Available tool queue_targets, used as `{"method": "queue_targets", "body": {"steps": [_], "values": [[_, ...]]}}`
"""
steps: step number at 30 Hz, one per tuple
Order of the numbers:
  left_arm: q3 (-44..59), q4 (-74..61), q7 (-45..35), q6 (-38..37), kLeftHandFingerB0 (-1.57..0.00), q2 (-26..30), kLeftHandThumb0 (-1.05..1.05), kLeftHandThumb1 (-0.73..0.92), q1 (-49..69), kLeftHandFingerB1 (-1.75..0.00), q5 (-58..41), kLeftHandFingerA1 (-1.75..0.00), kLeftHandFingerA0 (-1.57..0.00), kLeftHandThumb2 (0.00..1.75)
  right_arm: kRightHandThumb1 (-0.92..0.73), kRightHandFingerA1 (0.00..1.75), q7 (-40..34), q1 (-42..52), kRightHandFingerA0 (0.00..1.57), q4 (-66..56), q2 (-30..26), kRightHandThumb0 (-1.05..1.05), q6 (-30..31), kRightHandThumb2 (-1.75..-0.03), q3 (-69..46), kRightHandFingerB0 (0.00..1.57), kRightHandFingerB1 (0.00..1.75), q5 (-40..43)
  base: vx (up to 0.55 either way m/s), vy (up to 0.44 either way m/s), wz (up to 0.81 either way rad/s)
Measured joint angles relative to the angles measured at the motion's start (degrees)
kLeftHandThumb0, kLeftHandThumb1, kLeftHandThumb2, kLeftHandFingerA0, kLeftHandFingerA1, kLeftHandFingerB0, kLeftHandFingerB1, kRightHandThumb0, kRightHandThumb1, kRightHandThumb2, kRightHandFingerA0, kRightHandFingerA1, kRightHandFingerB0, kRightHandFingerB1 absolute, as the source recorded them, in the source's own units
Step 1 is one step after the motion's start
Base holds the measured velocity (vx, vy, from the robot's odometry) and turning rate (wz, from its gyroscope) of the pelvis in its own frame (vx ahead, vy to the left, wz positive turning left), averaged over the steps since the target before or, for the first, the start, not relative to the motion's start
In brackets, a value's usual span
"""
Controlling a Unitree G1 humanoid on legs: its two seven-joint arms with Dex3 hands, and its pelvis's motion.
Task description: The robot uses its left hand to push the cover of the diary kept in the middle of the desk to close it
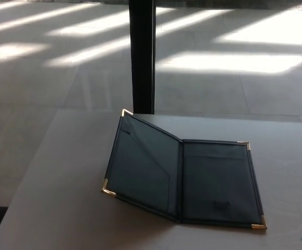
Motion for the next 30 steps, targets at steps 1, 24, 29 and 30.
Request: {"method": "queue_targets", "body": {"steps": [1, 24, 29, 30], "values": [[-0.66, -2.12, 0.17, 0.02, -0.21, -0.79, -0.85, 0.92, -0.70, -0.42, -0.03, -0.47, -0.29, 0.76, -0.92, 0.73, 0.09, 0.00, 0.68, 0.00, 0.00, -0.91, 0.03, -0.70, -0.16, 0.64, 0.56, 0.17, 0.00, 0.000, 0.00], [-21.28, -35.60, 3.50, 10.80, -0.25, -20.82, -0.71, 0.92, -6.52, -0.38, -0.92, -0.39, -0.28, 0.82, -0.91, 0.74, 1.76, -0.44, 0.74, -0.51, -0.04, -0.89, 1.25, -0.68, -2.59, 0.69, 0.58, 5.96, 0.00, 0.000, 0.00], [-20.97, -35.84, 4.98, 14.17, -0.27, -23.77, -0.76, 0.92, -6.58, -0.44, -2.12, -0.47, -0.32, 0.80, -0.92, 0.73, 1.25, 0.10, 0.69, -1.78, 0.07, -0.89, 1.80, -0.69, -2.59, 0.66, 0.56, 7.12, 0.00, 0.000, 0.00], [-21.04, -35.74, 5.21, 14.61, -0.27, -24.25, -0.76, 0.92, -6.59, -0.44, -2.27, -0.47, -0.32, 0.80, -0.92, 0.73, 1.27, 0.14, 0.69, -2.00, 0.08, -0.89, 1.80, -0.69, -2.52, 0.66, 0.56, 7.38, 0.00, 0.000, 0.00]]}}
